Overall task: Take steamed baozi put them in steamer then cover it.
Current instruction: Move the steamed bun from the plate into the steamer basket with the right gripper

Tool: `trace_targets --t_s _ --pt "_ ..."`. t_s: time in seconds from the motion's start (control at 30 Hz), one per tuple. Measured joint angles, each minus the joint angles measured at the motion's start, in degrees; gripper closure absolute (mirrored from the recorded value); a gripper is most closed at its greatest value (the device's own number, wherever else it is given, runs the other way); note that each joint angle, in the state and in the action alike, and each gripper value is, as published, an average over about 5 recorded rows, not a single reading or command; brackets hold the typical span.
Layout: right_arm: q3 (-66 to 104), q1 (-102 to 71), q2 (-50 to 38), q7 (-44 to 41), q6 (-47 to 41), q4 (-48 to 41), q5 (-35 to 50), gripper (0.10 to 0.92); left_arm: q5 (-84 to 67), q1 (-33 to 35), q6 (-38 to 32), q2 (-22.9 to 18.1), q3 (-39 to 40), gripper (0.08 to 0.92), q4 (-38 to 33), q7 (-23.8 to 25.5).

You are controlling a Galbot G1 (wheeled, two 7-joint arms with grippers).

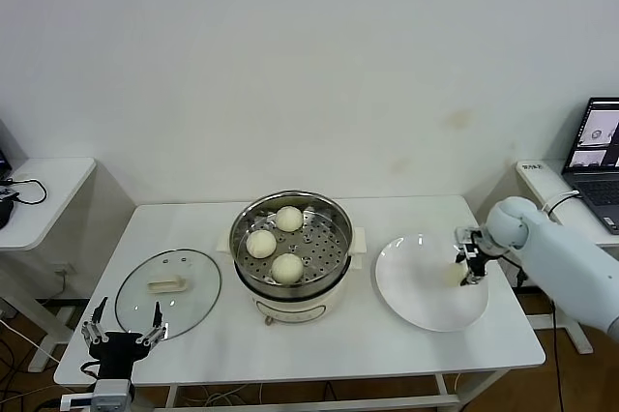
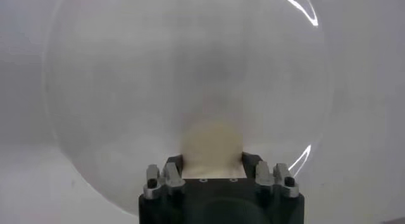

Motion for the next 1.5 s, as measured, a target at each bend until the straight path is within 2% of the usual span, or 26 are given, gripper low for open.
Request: trace_targets --t_s 0.3,0.6,1.1,1.5 --pt "-8.6 11.7 -2.2 -0.8 -2.7 6.4 6.8 0.45 0.2 -0.3 0.0 0.2 0.7 0.177 -0.1 0.0" --pt "-19.5 27.2 -0.3 0.2 -6.4 12.6 16.5 0.448 0.4 -0.3 0.0 0.6 0.8 0.177 -0.3 0.2" --pt "-28.8 36.9 12.7 6.7 -16.4 15.0 32.1 0.432 0.3 -0.5 0.1 0.8 0.0 0.177 0.4 0.2" --pt "-32.5 34.4 22.5 12.1 -23.9 13.0 37.5 0.436 0.2 -1.0 0.0 0.3 -0.2 0.177 1.0 0.1"
